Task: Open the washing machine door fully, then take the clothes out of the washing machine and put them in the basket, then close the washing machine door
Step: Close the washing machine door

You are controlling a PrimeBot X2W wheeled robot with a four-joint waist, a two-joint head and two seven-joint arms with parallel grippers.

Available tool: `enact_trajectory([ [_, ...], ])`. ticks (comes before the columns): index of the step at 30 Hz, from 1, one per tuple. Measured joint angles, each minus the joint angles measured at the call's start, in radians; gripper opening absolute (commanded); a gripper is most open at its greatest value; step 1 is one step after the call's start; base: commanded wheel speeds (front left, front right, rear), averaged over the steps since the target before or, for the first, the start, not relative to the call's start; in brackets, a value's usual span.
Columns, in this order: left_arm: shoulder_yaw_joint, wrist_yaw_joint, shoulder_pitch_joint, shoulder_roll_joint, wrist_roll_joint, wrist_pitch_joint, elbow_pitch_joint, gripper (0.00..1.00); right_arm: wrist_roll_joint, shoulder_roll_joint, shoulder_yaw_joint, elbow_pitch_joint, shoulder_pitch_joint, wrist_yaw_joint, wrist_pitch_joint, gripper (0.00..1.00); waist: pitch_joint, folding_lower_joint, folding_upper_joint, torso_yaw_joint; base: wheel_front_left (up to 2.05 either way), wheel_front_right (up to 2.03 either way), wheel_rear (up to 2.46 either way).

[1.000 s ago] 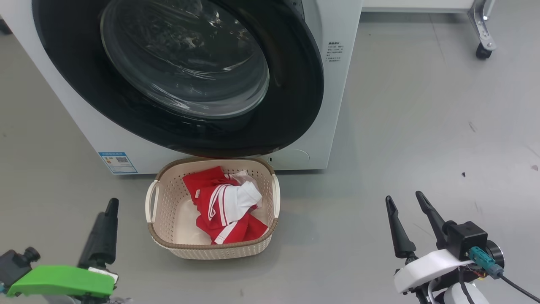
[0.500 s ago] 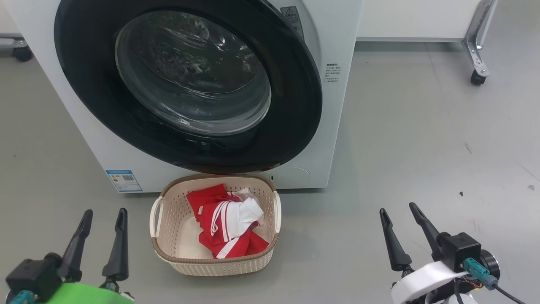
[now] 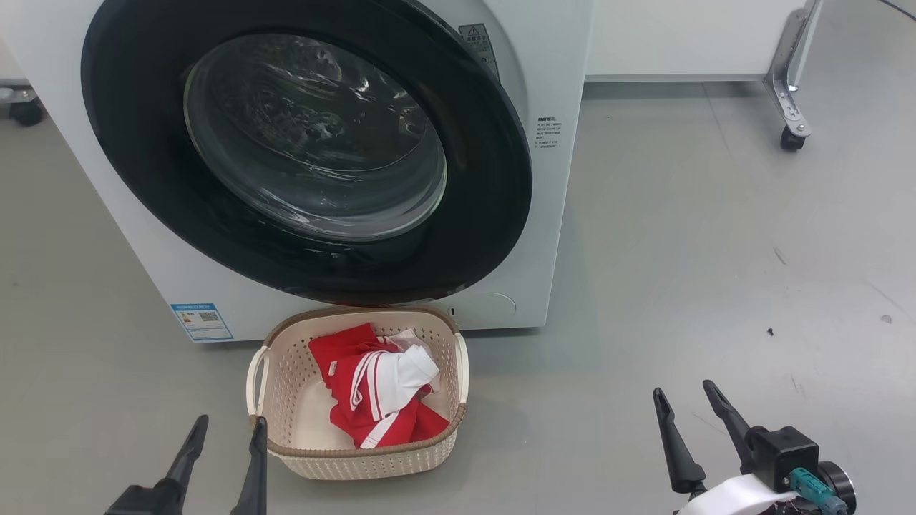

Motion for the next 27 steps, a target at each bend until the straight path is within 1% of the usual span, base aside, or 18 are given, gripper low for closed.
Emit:
enact_trajectory([
  [5, -0.008, 0.009, 0.010, -0.014, 0.016, 0.000, 0.008, 1.00, 0.000, 0.000, -0.006, 0.000, 0.013, -0.009, 0.000, 1.00, -0.004, 0.0000, 0.0000, 0.001, 0.00, 0.00, 0.00],
  [10, -0.016, 0.013, 0.016, -0.032, 0.021, -0.008, 0.014, 1.00, 0.000, 0.001, -0.008, 0.005, 0.022, -0.009, 0.000, 1.00, -0.007, 0.0000, 0.0000, 0.007, 0.00, 0.00, 0.00],
  [27, -0.017, 0.025, 0.019, -0.038, 0.050, -0.012, 0.025, 1.00, 0.000, 0.002, -0.002, 0.005, 0.028, -0.010, 0.000, 1.00, -0.014, 0.0000, 0.0000, 0.013, 0.00, 0.00, 0.00],
])
